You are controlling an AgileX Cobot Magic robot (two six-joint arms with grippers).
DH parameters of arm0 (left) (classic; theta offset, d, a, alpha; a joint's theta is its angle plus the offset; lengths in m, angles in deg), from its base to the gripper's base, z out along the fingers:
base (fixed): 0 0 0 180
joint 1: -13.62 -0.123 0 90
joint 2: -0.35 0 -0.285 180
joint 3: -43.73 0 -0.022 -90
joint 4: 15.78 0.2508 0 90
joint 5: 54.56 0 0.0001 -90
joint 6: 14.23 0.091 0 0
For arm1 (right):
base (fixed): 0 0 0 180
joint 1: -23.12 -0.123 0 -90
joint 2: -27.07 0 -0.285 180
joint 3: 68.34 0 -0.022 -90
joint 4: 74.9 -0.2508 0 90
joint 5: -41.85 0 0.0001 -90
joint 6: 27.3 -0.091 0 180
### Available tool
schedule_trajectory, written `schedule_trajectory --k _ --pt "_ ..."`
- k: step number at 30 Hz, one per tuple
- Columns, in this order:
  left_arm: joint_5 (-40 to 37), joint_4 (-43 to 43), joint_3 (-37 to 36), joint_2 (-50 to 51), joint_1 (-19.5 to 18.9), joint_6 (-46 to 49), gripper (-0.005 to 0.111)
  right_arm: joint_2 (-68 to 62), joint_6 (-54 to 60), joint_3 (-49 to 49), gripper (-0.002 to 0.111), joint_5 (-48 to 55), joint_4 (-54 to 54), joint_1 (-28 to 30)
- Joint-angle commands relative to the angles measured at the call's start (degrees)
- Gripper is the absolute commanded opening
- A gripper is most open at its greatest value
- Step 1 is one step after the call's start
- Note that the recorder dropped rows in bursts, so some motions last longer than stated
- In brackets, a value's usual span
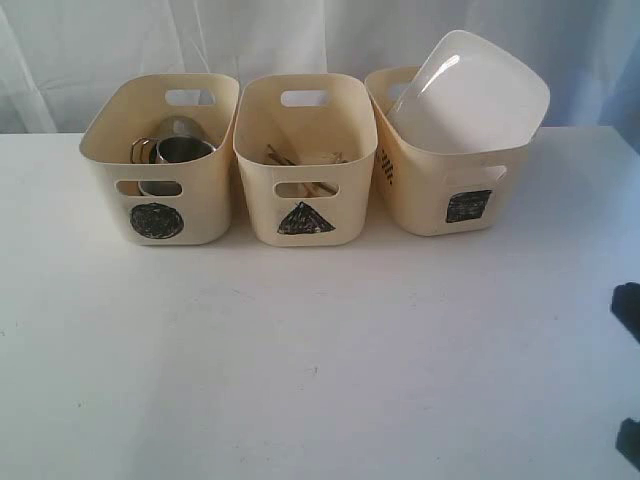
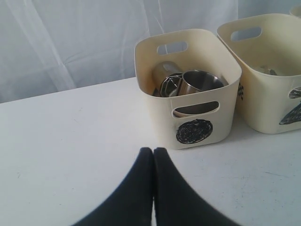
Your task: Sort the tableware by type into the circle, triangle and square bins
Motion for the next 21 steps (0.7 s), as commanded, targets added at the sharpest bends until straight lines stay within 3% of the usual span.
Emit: schedule_trajectory --k 1,11,21 --pt "-0.1 0.4 -0.2 -0.5 -0.1 -0.1 0.000 5.8 1.6 2.3 0.000 2.4 -1.4 5.1" --pt "-0.1 0.4 -0.2 -0.5 -0.1 -0.1 0.000 14.3 7.0 8.9 0.000 6.1 -9.6 15.3" --pt "-0.1 0.4 -0.2 -0.5 -0.1 -0.1 0.000 18.1 10.4 9.9 0.000 10.0 -11.9 19.0"
